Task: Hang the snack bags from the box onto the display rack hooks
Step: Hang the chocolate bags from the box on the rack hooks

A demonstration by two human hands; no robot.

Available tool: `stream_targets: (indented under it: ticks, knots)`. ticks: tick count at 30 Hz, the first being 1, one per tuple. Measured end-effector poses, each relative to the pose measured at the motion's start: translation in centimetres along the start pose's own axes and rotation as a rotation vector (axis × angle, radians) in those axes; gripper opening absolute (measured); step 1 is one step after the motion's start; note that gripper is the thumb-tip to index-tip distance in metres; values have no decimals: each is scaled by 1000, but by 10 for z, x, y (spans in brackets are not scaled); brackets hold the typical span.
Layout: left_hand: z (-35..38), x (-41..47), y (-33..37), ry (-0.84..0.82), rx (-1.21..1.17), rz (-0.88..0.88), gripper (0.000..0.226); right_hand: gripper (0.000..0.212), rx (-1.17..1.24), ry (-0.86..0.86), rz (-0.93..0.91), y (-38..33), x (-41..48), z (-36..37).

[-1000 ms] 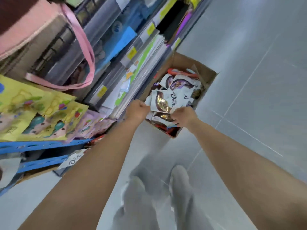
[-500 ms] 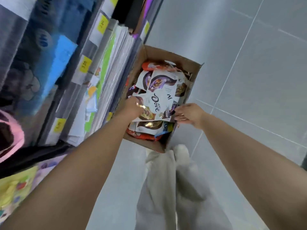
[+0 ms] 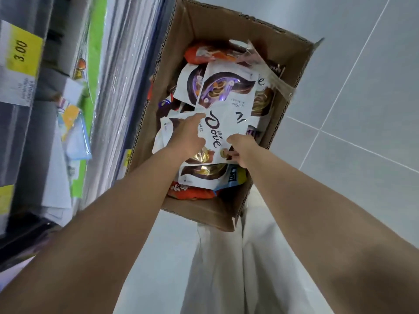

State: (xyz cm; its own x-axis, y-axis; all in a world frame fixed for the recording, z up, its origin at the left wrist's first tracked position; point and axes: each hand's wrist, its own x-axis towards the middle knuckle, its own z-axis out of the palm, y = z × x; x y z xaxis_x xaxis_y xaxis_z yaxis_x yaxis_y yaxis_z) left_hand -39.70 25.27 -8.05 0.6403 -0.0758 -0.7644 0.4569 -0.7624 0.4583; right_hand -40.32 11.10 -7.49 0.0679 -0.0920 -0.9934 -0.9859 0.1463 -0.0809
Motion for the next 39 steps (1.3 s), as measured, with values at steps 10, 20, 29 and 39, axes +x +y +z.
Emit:
stream_targets:
  ticks: [10, 20, 29, 39]
  knots:
    - [-28, -16, 17, 31, 834, 539, 61, 13, -875, 21, -824, 8, -25, 5]
    - [-59, -20, 0, 234, 840, 427, 23, 27, -84, 53, -41, -24, -2, -7]
    - [-49, -42, -16, 341, 555, 352, 31, 30, 26, 140, -10, -31, 4, 6]
    - [-90, -151, 20, 396, 493, 254, 28, 15, -1334, 160, -1029, -64, -142, 12]
